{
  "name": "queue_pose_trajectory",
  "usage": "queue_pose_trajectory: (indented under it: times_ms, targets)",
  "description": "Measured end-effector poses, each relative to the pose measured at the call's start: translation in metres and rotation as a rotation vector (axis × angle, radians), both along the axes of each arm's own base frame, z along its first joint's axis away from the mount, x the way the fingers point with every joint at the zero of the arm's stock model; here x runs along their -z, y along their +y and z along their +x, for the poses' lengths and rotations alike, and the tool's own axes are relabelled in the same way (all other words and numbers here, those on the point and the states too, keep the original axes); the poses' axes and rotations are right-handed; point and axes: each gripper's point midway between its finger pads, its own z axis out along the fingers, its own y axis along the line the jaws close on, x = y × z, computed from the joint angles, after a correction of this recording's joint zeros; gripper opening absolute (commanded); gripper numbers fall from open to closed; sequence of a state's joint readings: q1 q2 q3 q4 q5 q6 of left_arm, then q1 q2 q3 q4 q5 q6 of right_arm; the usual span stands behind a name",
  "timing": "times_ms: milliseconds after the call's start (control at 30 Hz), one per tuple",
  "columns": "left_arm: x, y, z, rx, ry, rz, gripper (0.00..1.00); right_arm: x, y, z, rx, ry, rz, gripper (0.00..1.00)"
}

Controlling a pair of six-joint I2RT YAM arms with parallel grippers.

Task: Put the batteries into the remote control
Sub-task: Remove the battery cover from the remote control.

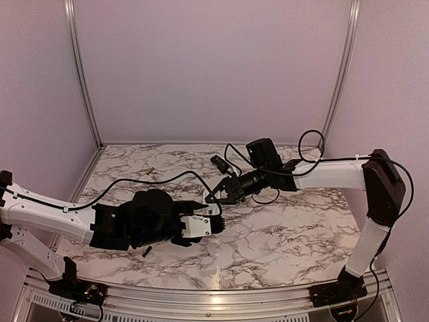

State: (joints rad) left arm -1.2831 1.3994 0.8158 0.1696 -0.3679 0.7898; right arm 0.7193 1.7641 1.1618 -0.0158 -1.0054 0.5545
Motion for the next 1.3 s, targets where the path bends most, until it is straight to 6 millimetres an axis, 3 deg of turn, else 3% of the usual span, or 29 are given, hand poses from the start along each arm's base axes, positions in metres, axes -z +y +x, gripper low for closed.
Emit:
queue_pose_trajectory:
  times_ms: [400,1033,1300]
  targets:
    - [0.026,-0.007,-0.010,0.050,0.086,0.076,0.56,0.000,0.000,-0.001,-0.004,-0.001,0.000,0.00]
    - [0.034,-0.006,-0.001,-0.005,0.048,0.122,0.53,0.002,0.000,0.004,0.013,-0.032,-0.024,0.00]
    - [0.027,-0.006,0.006,-0.035,0.008,0.106,0.50,0.004,0.000,0.002,0.010,-0.032,-0.030,0.00]
